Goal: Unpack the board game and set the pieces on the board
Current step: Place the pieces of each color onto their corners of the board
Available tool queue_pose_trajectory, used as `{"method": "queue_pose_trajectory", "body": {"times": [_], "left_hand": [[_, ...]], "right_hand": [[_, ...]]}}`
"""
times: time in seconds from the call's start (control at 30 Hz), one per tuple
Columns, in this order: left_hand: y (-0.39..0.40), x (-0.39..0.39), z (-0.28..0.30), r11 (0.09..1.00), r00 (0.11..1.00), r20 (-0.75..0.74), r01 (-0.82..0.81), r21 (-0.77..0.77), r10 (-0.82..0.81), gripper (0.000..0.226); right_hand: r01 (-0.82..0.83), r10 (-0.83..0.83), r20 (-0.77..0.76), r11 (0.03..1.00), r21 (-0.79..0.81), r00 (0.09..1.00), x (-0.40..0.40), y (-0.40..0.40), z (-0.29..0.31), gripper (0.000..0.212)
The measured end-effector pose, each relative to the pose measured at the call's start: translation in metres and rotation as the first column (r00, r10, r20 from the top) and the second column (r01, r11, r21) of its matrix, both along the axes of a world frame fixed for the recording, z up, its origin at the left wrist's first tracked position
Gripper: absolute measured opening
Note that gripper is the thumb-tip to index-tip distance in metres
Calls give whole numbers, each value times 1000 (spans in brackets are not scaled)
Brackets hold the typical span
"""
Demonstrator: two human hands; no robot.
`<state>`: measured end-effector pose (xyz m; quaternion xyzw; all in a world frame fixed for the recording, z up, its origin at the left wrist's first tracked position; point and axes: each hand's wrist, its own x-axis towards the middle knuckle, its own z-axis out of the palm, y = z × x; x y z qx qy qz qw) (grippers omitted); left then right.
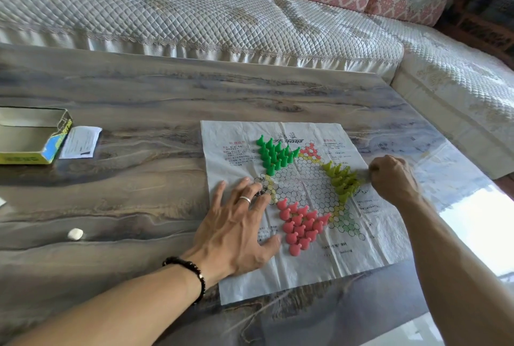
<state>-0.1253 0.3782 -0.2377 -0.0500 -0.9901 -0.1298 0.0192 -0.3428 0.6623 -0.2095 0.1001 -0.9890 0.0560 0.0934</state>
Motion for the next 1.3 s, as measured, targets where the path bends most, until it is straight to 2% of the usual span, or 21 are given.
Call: {"method": "queue_pose_trajectory", "body": {"times": [0.1, 0.17, 0.27, 0.33, 0.6, 1.07, 1.3], "left_hand": [[0, 0, -1, 1000, 1000, -3, 0, -3, 0, 83], [0, 0, -1, 1000, 1000, -3, 2, 2, -2, 83], [0, 0, -1, 1000, 1000, -10, 1, 12, -1, 82], [0, 0, -1, 1000, 1000, -6, -1, -2, 1, 82], [0, 0, -1, 1000, 1000, 0, 1, -1, -1, 83], [0, -1, -2, 1000, 1000, -4, 2, 1, -2, 83], [-1, -1, -6, 1000, 1000, -18, 3, 19, -3, 83]], "right_hand": [[9, -14, -60, 997, -79, 998, 10, 5, 5, 5], [34, -51, -83, 981, -189, 995, 15, 6, 11, 9], [50, -67, -32, 928, -368, 997, 23, 1, 22, 11], [62, -68, 2, 904, -424, 998, 27, -1, 27, 10], [-9, 55, 102, 913, -407, 993, 30, 1, 12, 10], [11, 51, 134, 907, -421, 990, 29, 3, 3, 13], [64, 9, 160, 893, -445, 987, 36, 1, 6, 28]]}}
